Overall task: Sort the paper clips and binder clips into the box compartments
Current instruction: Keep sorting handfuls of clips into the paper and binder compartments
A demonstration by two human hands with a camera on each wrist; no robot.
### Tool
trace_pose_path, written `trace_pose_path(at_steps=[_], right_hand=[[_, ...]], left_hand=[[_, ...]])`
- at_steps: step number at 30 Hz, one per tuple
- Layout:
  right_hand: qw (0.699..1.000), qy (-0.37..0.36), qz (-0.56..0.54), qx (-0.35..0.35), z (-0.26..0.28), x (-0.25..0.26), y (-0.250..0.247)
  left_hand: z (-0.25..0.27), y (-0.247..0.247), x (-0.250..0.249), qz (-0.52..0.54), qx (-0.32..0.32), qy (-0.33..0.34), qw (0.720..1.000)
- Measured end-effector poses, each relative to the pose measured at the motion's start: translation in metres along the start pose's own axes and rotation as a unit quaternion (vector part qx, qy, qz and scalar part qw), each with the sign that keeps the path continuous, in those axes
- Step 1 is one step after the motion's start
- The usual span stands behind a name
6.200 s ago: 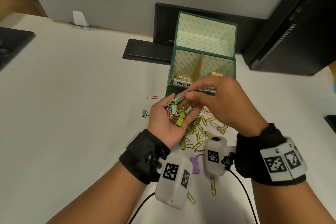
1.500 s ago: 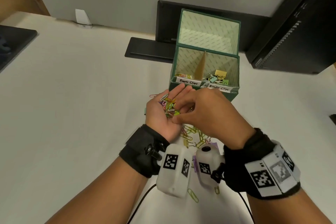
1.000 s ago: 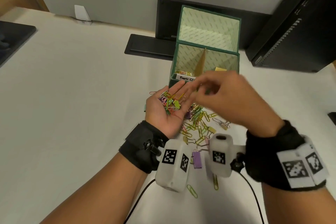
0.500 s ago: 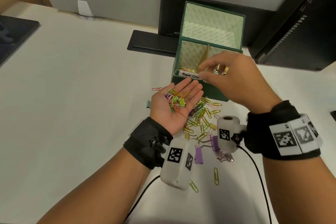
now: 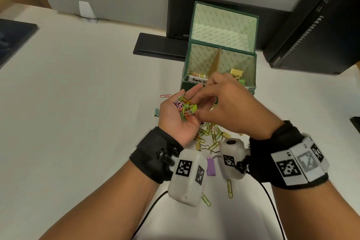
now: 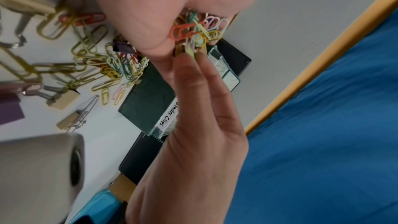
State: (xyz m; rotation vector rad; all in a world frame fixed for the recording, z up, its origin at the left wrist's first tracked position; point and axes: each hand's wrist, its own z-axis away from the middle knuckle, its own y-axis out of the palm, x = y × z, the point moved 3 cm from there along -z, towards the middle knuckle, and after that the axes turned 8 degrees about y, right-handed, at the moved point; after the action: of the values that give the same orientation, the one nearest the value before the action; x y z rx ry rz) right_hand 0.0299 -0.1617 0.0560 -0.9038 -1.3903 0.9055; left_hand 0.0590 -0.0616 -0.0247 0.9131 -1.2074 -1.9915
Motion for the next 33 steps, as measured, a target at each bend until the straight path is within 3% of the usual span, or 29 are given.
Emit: trace_pose_path(at_steps=[7, 11, 14, 18, 24, 30, 33], right_hand=[[0.995, 0.031, -0.091, -0.012, 0.006, -0.012, -0.026], [0.977, 0.073, -0.161, -0.12, -0.001, -0.029, -0.052], [0.966, 0.112, -0.138, -0.188, -0.009, -0.045, -0.061], [0.98, 0.168, 0.007, -0.107, -0.013, -0.053, -0.055], [0.997, 0.054, -0.043, -0.045, -0.004, -0.014, -0.023], [0.997, 0.064, 0.04, -0.023, -0.004, -0.008, -0.004], [0.997, 0.063, 0.028, -0.026, -0.004, -0.005, 0.0]], left_hand=[[-0.002, 0.002, 0.0, 0.006, -0.011, 0.008, 1.0], [-0.003, 0.0, 0.001, 0.019, -0.009, -0.01, 1.0], [-0.003, -0.001, 0.002, 0.021, 0.003, -0.015, 1.0], [-0.003, -0.002, 0.002, 0.019, 0.006, -0.018, 1.0], [-0.004, -0.002, 0.001, -0.017, -0.009, 0.001, 1.0], [-0.006, -0.006, 0.001, -0.044, -0.005, -0.004, 0.999], [-0.005, -0.005, 0.004, -0.054, 0.011, -0.007, 0.998]])
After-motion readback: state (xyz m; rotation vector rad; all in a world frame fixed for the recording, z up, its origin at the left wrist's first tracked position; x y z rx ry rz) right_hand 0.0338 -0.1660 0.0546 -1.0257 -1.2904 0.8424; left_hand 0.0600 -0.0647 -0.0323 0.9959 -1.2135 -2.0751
